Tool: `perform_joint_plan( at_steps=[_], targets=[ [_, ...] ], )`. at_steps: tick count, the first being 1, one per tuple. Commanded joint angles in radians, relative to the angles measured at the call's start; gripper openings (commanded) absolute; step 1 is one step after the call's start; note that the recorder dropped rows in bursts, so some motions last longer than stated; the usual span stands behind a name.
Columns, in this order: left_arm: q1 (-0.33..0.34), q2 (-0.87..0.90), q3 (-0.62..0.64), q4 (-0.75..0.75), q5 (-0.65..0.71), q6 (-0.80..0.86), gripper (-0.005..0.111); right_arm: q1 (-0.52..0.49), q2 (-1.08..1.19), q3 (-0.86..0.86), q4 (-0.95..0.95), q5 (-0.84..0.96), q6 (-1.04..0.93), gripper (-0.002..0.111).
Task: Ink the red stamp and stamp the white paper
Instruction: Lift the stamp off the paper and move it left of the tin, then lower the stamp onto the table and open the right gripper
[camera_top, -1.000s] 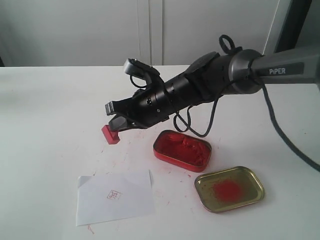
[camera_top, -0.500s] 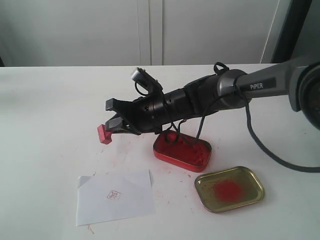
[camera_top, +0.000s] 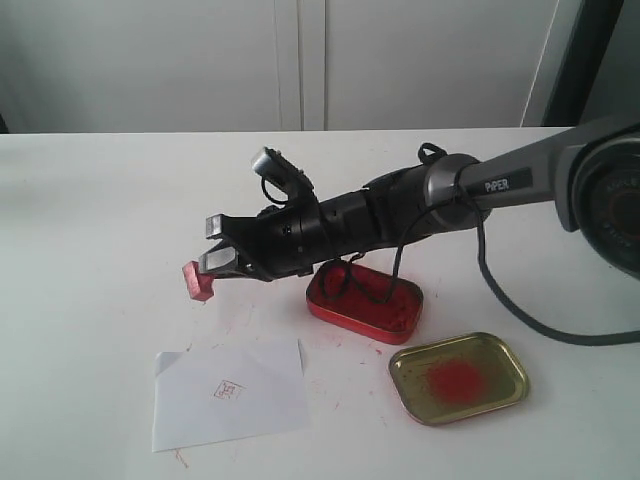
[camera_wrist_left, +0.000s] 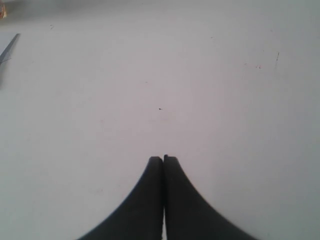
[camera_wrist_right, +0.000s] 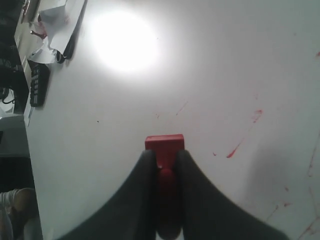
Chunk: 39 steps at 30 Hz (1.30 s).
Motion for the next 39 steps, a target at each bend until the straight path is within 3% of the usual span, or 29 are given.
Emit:
perform_joint_plan(
  at_steps=[1, 11, 20, 36, 39],
  targets=[
    [0.004, -0.004, 0.009, 0.0, 0.006, -0.001, 0.0, 0.0, 0.02, 0.003, 0.037, 0.019, -0.059, 0.0],
    [0.004, -0.004, 0.009, 0.0, 0.006, -0.001, 0.0, 0.0, 0.027, 0.003, 0.05, 0.026, -0.097, 0.0],
    [0.004, -0.004, 0.009, 0.0, 0.006, -0.001, 0.0, 0.0, 0.027, 0.003, 0.046, 0.02, -0.116, 0.018],
    [0.004, -0.004, 0.009, 0.0, 0.006, -0.001, 0.0, 0.0, 0.052, 0.003, 0.025, -0.053, -0.123, 0.018],
    [0.004, -0.004, 0.009, 0.0, 0.006, -0.001, 0.0, 0.0, 0.054, 0.003, 0.025, -0.058, -0.123, 0.028]
  ],
)
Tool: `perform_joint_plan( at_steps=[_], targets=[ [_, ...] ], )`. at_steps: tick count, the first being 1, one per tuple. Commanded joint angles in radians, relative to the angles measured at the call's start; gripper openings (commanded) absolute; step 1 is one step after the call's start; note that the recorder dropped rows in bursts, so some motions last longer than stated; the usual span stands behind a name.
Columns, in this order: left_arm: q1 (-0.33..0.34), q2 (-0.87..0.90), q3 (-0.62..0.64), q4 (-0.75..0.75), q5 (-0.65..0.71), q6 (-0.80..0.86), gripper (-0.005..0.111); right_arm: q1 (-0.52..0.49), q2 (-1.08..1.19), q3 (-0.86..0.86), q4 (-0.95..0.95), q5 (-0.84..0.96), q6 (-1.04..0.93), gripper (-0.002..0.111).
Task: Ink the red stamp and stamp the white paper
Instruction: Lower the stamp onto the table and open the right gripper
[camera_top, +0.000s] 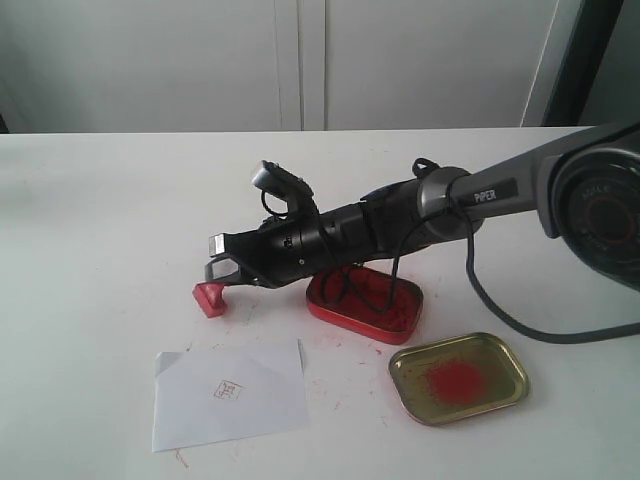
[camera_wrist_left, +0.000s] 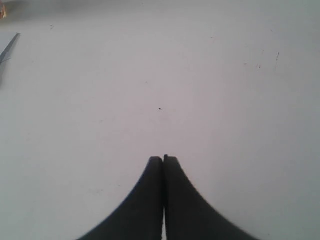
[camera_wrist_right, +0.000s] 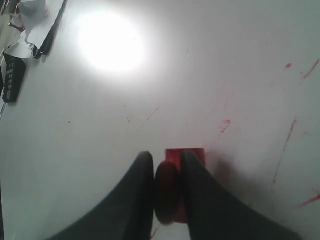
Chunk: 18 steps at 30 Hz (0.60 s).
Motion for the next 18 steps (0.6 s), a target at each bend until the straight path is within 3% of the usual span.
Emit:
perform_joint_plan(
  at_steps=[1, 4, 18],
  targets=[
    [0.004, -0.004, 0.009, 0.0, 0.006, -0.001, 0.0, 0.0, 0.011, 0.003, -0.007, -0.015, -0.004, 0.032],
    [0.004, -0.004, 0.009, 0.0, 0.006, -0.001, 0.0, 0.0, 0.011, 0.003, -0.007, -0.018, -0.004, 0.038],
    [0.004, -0.004, 0.009, 0.0, 0.006, -0.001, 0.0, -0.004, 0.009, 0.003, -0.007, -0.096, -0.045, 0.038]
  ],
)
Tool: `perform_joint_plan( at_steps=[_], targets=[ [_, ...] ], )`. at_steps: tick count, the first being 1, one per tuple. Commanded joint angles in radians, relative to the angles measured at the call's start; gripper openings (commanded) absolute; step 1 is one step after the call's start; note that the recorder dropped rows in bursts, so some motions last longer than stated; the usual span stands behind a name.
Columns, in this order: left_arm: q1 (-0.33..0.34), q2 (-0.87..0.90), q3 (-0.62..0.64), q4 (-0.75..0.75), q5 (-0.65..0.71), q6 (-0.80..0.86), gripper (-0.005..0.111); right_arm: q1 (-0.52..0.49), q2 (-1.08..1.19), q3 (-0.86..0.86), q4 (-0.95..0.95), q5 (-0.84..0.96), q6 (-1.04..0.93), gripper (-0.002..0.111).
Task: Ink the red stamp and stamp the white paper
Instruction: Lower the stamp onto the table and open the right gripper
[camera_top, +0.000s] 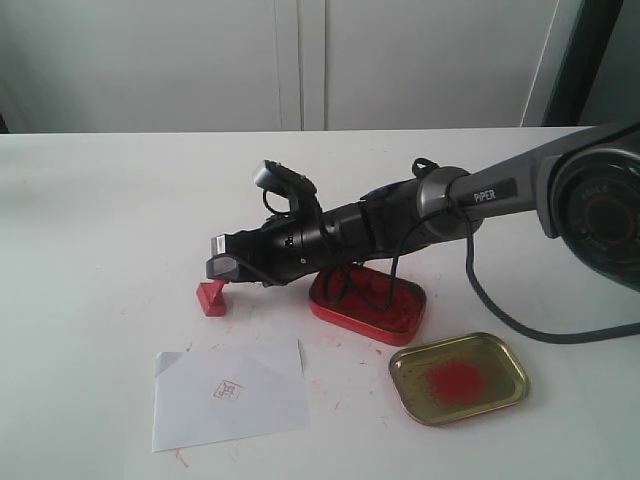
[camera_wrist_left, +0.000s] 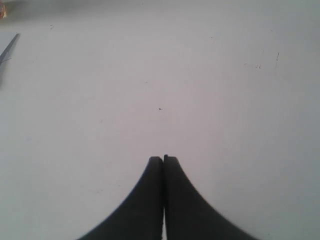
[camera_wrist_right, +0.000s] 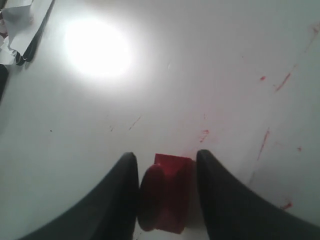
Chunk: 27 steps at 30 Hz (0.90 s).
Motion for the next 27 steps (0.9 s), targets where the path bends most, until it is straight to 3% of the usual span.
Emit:
perform_joint_plan(
  at_steps=[1, 27],
  targets=[
    [0.004, -0.004, 0.009, 0.0, 0.006, -0.001, 0.0, -0.01, 0.007, 0.004, -0.013, -0.04, -0.029, 0.038],
    [0.004, -0.004, 0.009, 0.0, 0.006, -0.001, 0.0, -0.023, 0.005, 0.001, -0.007, -0.126, -0.135, 0.038]
  ],
)
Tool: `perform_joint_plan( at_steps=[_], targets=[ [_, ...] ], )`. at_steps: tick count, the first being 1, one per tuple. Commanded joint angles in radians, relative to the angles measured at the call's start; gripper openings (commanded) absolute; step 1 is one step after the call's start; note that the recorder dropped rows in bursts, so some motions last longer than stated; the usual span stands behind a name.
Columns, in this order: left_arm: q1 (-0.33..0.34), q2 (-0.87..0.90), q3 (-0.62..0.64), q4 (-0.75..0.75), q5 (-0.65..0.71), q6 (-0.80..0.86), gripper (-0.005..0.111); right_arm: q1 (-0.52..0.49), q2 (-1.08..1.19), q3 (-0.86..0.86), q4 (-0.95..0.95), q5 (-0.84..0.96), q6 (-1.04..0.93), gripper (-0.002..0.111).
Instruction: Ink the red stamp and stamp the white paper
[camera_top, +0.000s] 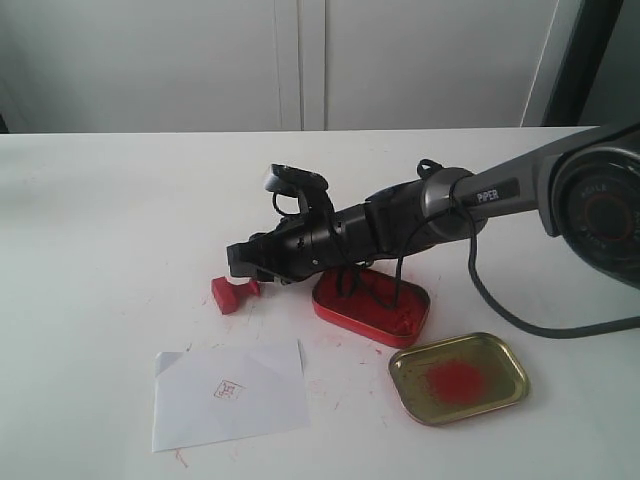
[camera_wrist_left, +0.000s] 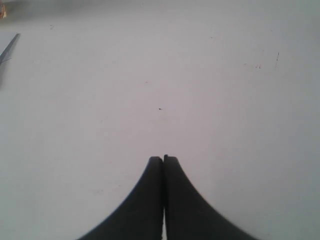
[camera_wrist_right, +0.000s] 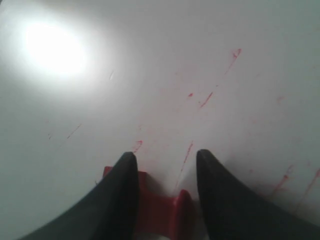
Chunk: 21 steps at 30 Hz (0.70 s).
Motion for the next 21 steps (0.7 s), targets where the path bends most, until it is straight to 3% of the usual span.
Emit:
perform_joint_plan(
  at_steps=[1, 7, 13, 17, 21],
  targets=[
    [0.004, -0.004, 0.009, 0.0, 0.006, -0.001, 0.0, -0.011, -0.001, 0.001, -0.001, -0.007, -0.014, 0.038],
    [0.004, -0.004, 0.009, 0.0, 0.006, -0.001, 0.0, -0.011, -0.026, -0.024, -0.001, -0.007, -0.014, 0.034],
    [0.004, -0.004, 0.009, 0.0, 0.006, -0.001, 0.0, -0.011, -0.061, -0.035, -0.001, -0.018, -0.014, 0.018],
    [0.004, -0.004, 0.009, 0.0, 0.006, -0.001, 0.0, -0.011, -0.067, -0.035, -0.001, -0.024, -0.014, 0.0],
    [0.004, -0.004, 0.009, 0.0, 0.006, -0.001, 0.0, -0.011, -0.067, -0.035, -0.003, -0.024, -0.014, 0.0]
  ],
)
